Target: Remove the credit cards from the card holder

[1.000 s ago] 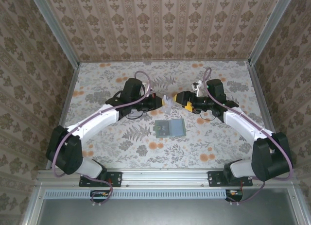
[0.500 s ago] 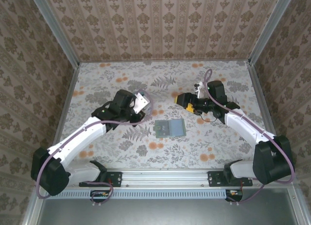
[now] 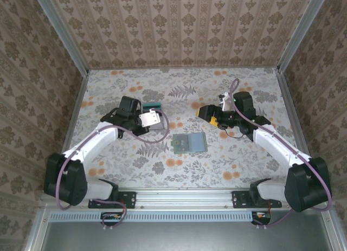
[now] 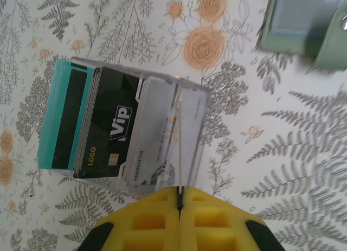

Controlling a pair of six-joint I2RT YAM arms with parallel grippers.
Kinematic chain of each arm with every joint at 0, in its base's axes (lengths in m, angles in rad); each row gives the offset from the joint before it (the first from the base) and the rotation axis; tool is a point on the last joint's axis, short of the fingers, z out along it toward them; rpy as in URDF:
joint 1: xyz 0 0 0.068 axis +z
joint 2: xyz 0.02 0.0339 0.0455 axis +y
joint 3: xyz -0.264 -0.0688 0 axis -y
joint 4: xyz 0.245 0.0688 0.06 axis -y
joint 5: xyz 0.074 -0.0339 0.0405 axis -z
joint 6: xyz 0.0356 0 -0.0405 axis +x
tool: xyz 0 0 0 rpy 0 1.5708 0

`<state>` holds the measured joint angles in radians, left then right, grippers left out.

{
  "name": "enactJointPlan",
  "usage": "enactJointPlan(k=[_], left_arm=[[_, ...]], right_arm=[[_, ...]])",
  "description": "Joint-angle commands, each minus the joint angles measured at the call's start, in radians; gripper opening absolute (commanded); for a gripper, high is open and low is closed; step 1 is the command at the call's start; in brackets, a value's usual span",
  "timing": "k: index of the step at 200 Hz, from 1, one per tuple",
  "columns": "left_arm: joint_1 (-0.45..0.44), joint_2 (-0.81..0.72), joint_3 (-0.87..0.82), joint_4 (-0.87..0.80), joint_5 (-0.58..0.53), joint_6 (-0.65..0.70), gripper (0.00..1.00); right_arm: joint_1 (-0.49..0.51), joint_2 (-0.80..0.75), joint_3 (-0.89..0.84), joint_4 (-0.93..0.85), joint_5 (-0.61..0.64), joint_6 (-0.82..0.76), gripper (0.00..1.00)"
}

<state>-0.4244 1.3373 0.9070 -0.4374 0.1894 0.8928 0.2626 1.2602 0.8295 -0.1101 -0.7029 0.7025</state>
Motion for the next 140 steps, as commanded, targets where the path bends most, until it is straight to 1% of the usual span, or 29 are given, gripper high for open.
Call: enactJointPlan(k=[1,58,140], left_arm=[[0.019,0.041,0.047,0.036,0.041,0.125,0.00],[0.027,0.174,0.132,0.019,0.094,0.146,0.00],[0.027,0.238,0.144,-0.030,0.090,0.180,0.00]], right_arm=[[0.004,-0.029,-0.017,-0.032,0.031,-0.019,1.00],[0.004,-0.046,-0.037,-0.040,0.042,-0.012,1.00],[0.004,-0.022,-0.027,-0.043,0.038,-0.021,0.99]])
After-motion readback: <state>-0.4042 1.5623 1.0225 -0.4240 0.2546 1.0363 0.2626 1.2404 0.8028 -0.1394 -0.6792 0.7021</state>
